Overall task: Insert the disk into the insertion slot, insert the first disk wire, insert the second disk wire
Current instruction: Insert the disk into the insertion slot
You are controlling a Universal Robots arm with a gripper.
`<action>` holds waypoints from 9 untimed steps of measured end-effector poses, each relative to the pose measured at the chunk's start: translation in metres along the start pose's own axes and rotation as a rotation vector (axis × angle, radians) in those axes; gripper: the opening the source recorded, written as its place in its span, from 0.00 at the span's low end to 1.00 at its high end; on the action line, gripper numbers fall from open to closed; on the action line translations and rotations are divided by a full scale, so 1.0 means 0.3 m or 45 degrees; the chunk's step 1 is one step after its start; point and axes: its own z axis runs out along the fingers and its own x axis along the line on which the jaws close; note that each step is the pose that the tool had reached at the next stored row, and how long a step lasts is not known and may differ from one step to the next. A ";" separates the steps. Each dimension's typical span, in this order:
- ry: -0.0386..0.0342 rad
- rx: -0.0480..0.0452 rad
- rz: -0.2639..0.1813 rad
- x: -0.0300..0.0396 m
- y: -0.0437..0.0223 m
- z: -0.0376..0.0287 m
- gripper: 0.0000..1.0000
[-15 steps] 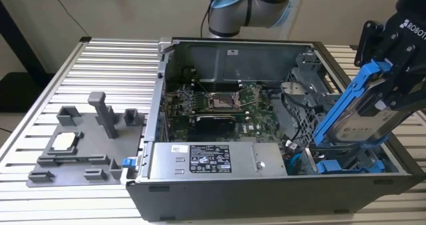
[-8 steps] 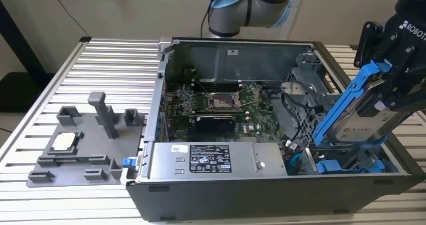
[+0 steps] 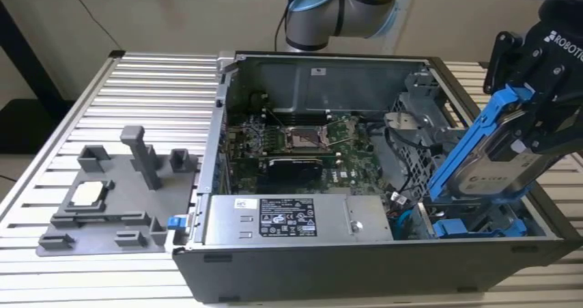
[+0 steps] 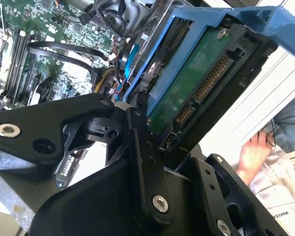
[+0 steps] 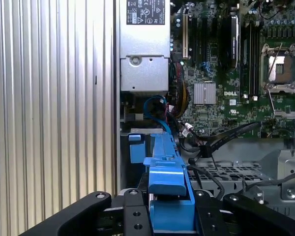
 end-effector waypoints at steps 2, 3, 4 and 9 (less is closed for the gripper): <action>-0.0002 0.000 0.000 0.002 0.000 0.008 0.33; 0.0001 0.000 0.000 0.003 0.000 0.012 0.33; 0.0001 0.000 -0.001 0.004 -0.001 0.017 0.33; 0.0001 0.005 -0.004 0.009 -0.003 0.041 0.33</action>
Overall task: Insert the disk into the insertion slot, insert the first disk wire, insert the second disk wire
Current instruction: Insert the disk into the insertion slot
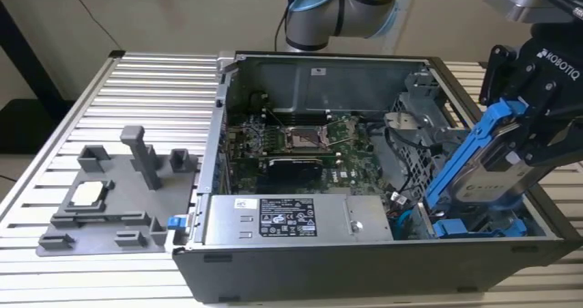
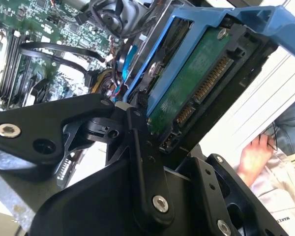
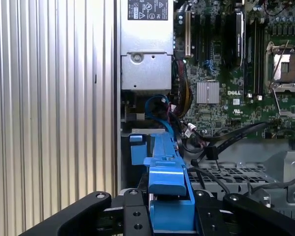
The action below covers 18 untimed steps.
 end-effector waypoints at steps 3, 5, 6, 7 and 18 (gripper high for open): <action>0.0002 0.003 -0.004 0.001 -0.002 0.013 0.33; 0.0002 0.006 -0.007 0.001 -0.004 0.022 0.33; 0.0001 0.007 -0.008 0.001 -0.005 0.027 0.33; 0.0004 0.007 -0.009 0.001 -0.005 0.031 0.33; 0.0000 0.009 -0.021 0.001 -0.012 0.093 0.33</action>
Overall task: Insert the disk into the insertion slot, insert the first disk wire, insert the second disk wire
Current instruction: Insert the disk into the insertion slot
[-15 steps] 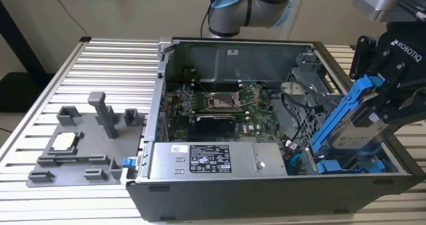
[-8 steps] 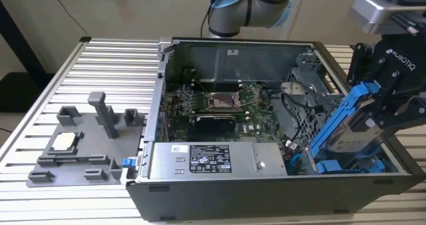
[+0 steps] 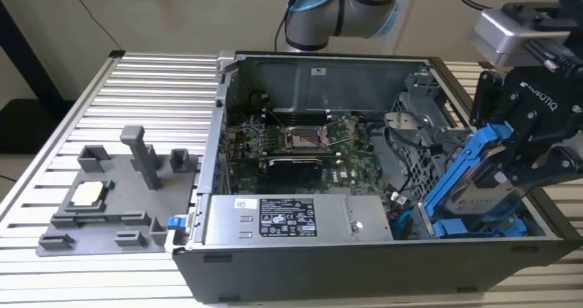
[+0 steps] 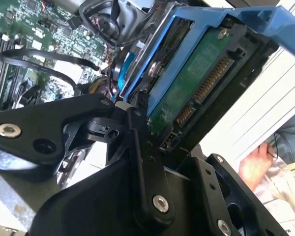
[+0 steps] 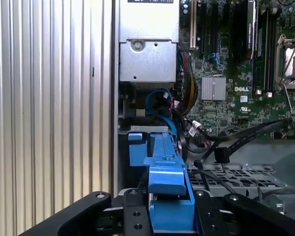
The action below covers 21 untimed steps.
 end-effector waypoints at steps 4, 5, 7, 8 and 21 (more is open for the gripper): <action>0.0006 0.000 -0.004 0.000 -0.001 0.023 0.33; 0.0005 0.000 -0.005 0.000 -0.001 0.029 0.33; 0.0006 0.000 -0.007 0.000 -0.001 0.042 0.33; 0.0006 0.000 -0.008 0.000 -0.001 0.048 0.33; -0.0010 0.004 -0.009 0.000 -0.002 0.066 0.33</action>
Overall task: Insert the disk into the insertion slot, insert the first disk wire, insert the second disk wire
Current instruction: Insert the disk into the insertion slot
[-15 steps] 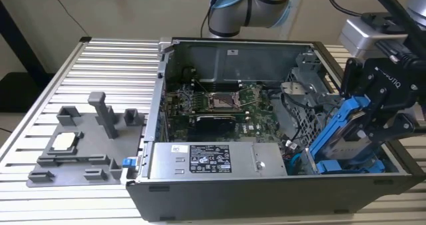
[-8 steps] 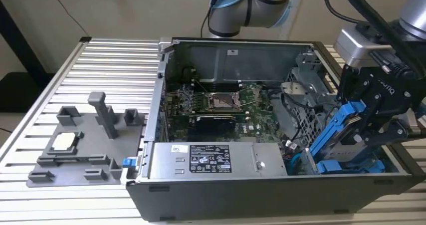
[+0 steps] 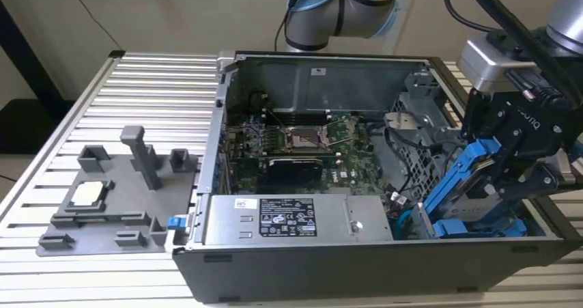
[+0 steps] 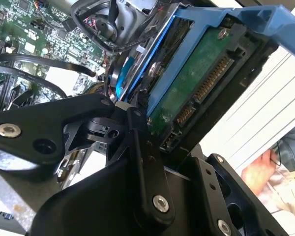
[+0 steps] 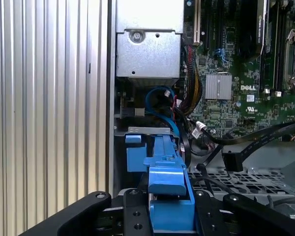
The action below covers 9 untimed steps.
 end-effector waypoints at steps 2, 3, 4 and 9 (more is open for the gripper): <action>0.0001 0.000 0.000 0.000 0.000 0.000 0.40; 0.0000 0.000 0.000 0.000 0.000 0.000 0.40; 0.0000 0.000 0.000 0.000 0.000 0.000 0.40; -0.0001 0.000 0.000 0.000 0.000 0.000 0.47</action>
